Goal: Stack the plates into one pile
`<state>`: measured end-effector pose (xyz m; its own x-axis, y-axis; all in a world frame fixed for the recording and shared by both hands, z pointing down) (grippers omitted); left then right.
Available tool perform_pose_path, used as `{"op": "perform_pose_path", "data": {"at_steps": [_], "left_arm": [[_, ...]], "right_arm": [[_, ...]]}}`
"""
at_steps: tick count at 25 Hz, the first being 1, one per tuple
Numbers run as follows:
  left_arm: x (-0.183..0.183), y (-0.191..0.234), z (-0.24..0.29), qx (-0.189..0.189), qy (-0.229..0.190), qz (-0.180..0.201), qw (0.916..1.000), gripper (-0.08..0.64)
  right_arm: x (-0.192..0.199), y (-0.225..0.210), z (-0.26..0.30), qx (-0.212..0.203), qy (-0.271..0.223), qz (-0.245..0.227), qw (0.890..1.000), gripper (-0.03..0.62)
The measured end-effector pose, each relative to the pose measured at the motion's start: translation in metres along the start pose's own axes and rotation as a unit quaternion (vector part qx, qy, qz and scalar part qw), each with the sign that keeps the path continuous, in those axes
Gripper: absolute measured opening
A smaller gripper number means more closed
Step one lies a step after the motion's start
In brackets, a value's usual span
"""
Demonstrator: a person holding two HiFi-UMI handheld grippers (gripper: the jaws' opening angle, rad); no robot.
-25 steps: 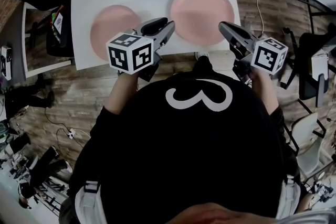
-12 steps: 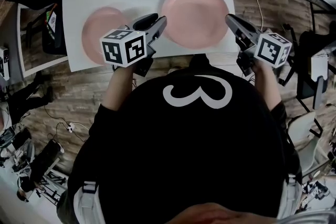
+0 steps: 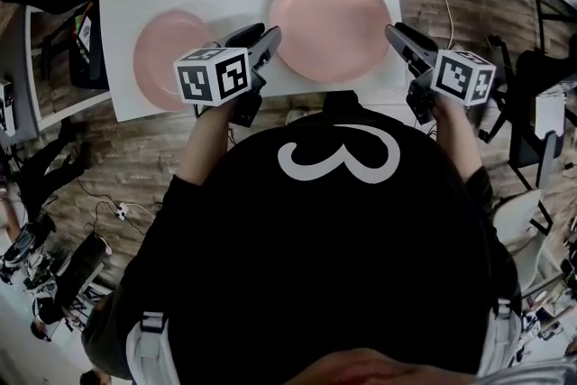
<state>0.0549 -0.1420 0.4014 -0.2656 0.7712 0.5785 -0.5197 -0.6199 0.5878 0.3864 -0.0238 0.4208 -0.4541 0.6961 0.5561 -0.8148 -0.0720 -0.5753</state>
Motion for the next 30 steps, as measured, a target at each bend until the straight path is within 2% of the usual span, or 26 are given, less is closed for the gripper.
{"op": "perform_pose_path", "data": {"at_steps": [4, 10, 15, 21, 30], "left_arm": [[0.006, 0.005, 0.009, -0.019, 0.007, -0.008, 0.9998, 0.137], [0.013, 0.015, 0.014, -0.030, 0.007, -0.028, 0.9991, 0.137], [0.020, 0.021, 0.022, -0.030, 0.004, -0.037, 0.9989, 0.137], [0.027, 0.025, 0.029, -0.031, 0.019, -0.041, 0.9985, 0.135], [0.027, 0.031, 0.029, -0.034, 0.025, -0.054, 0.9976, 0.084]], "right_arm": [[0.004, -0.015, 0.005, 0.034, 0.013, -0.012, 0.999, 0.123], [0.011, -0.024, 0.016, 0.064, 0.034, -0.005, 0.997, 0.123], [0.016, -0.026, 0.021, 0.064, 0.045, -0.001, 0.997, 0.123], [0.017, -0.026, 0.023, 0.067, 0.044, 0.005, 0.997, 0.110], [0.018, -0.023, 0.030, 0.063, 0.047, 0.010, 0.997, 0.091]]}}
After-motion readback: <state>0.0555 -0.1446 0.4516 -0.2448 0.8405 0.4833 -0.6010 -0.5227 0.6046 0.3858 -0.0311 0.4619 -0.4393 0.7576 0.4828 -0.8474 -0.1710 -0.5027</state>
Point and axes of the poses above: the fingertips, and each gripper's own axes: z forward along the fingers, y to its left, x out of its underside, the point moved 10 cm from there along -z, backward along the fingers, and after that the axes turned 10 degrees about x, right-handed, at the moved point
